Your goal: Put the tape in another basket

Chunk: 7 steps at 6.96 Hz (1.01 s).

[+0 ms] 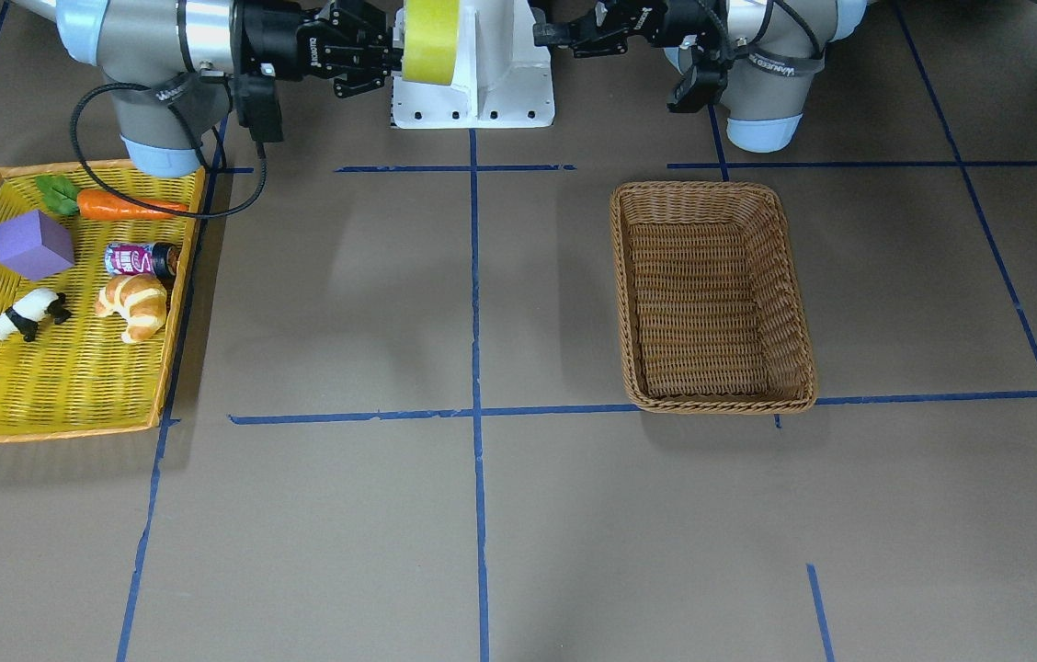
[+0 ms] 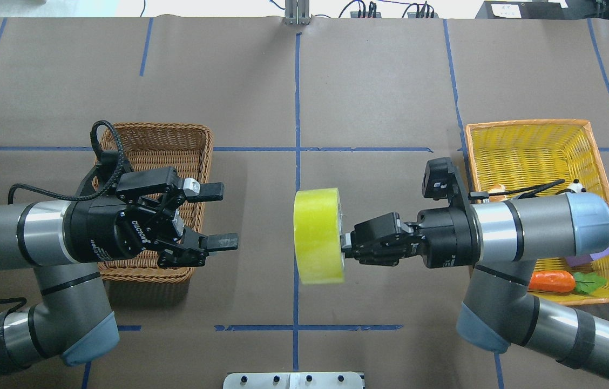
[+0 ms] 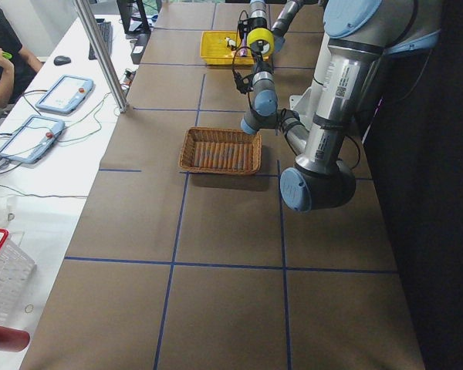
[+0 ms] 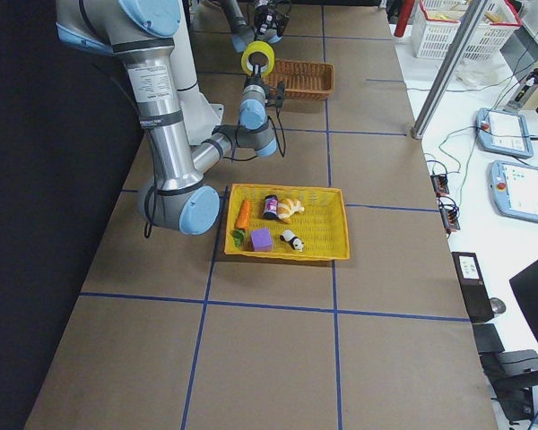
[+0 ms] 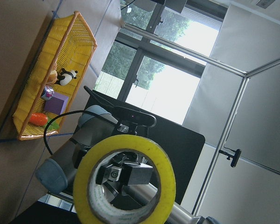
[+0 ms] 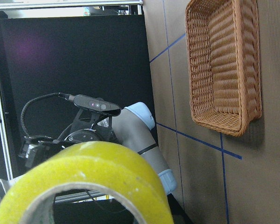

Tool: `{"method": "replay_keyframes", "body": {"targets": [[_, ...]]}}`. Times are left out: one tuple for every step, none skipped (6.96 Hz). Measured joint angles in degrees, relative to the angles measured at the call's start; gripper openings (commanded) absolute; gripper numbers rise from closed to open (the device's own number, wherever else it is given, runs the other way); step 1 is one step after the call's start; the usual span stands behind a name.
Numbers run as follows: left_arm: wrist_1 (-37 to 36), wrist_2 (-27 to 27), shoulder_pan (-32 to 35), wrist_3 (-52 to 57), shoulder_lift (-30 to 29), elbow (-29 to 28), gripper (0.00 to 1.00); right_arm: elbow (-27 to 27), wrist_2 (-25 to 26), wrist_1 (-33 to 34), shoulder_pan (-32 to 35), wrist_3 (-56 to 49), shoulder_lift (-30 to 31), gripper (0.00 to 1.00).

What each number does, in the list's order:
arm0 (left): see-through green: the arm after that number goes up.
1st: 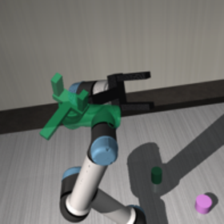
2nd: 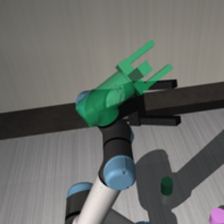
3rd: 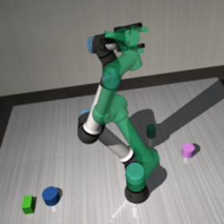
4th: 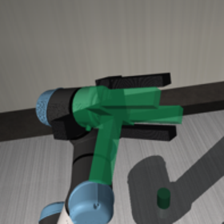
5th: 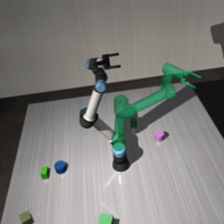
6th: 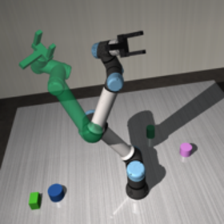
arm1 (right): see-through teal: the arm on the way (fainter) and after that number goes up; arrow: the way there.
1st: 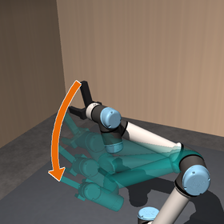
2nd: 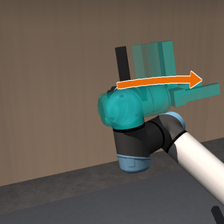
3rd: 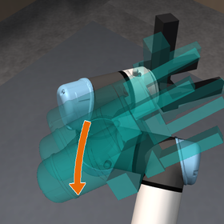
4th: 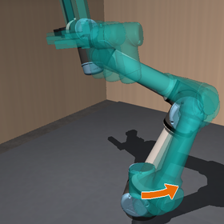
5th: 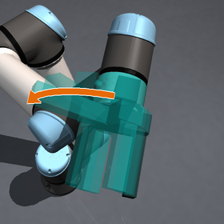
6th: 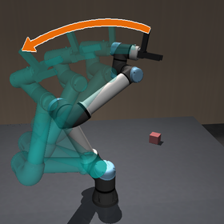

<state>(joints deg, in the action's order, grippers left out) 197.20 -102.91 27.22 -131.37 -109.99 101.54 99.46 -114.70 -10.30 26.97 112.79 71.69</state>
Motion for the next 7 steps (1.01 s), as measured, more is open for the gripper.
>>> {"method": "replay_keyframes", "body": {"targets": [[-0.1,0.1,-0.4,0.0,-0.9,-0.5,1.00,0.0,0.1,0.0,-0.9,0.0,0.0,0.00],[-0.3,0.6,-1.2,0.1,-1.8,-0.9,1.00,0.0,0.1,0.0,-1.4,0.0,-0.1,0.01],[-0.4,1.4,-2.2,0.1,-2.5,-1.1,1.00,-0.1,0.6,0.0,-2.0,-0.1,-0.2,0.01],[-0.5,2.1,-3.0,0.1,-3.1,-1.2,1.00,-0.2,1.7,0.1,-2.8,-0.2,-0.3,0.01],[-0.7,2.6,-3.6,0.1,-3.6,-1.2,1.00,-0.3,2.9,0.1,-3.8,-0.4,-0.4,0.01],[-1.3,2.9,-4.1,0.1,-4.0,-1.3,1.00,-0.4,4.0,0.2,-4.7,-0.5,-0.5,0.01],[-1.9,3.0,-4.4,0.1,-4.3,-1.3,1.00,-0.5,4.9,0.3,-5.5,-0.5,-0.6,0.01]]}}
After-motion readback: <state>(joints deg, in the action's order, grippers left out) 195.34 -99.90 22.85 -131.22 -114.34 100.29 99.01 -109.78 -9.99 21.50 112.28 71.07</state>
